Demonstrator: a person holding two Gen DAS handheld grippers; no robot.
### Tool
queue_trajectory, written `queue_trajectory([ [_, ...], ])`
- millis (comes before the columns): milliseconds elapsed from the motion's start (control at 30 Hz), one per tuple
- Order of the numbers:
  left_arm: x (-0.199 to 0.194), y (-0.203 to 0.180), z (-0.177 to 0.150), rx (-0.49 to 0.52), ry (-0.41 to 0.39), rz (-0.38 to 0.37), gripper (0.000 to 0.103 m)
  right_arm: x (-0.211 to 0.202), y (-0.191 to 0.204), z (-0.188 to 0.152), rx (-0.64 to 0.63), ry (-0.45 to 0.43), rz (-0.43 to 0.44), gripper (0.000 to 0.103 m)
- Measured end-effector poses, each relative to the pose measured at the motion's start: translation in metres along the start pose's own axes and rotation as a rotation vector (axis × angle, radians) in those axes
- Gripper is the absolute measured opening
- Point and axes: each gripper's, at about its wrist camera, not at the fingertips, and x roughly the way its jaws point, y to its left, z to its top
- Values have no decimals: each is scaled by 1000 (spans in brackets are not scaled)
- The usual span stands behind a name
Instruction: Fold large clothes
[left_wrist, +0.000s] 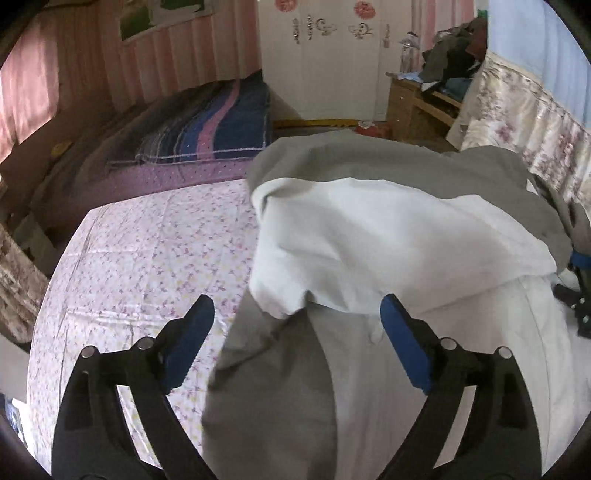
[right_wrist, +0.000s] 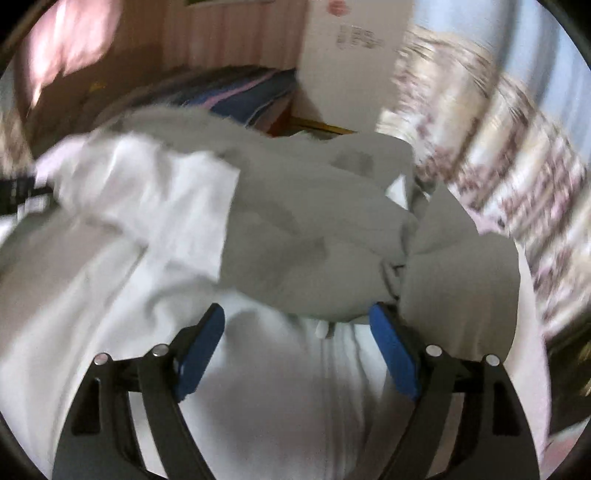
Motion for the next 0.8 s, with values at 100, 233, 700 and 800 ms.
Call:
queue_trajectory([
  [100, 9, 2, 9, -29, 3, -8, 92, 7, -3, 6, -5, -1, -58, 81],
  [233, 32, 11, 24, -134, 29, -49, 93, 17, -33, 14, 167, 13, -53, 30],
  [700, 66, 25, 20, -94, 109, 18, 59, 13, -71, -3, 290, 13, 75, 23],
  [800, 46, 27, 13, -95, 74, -5, 59, -28, -83, -18, 355, -37, 144, 61],
])
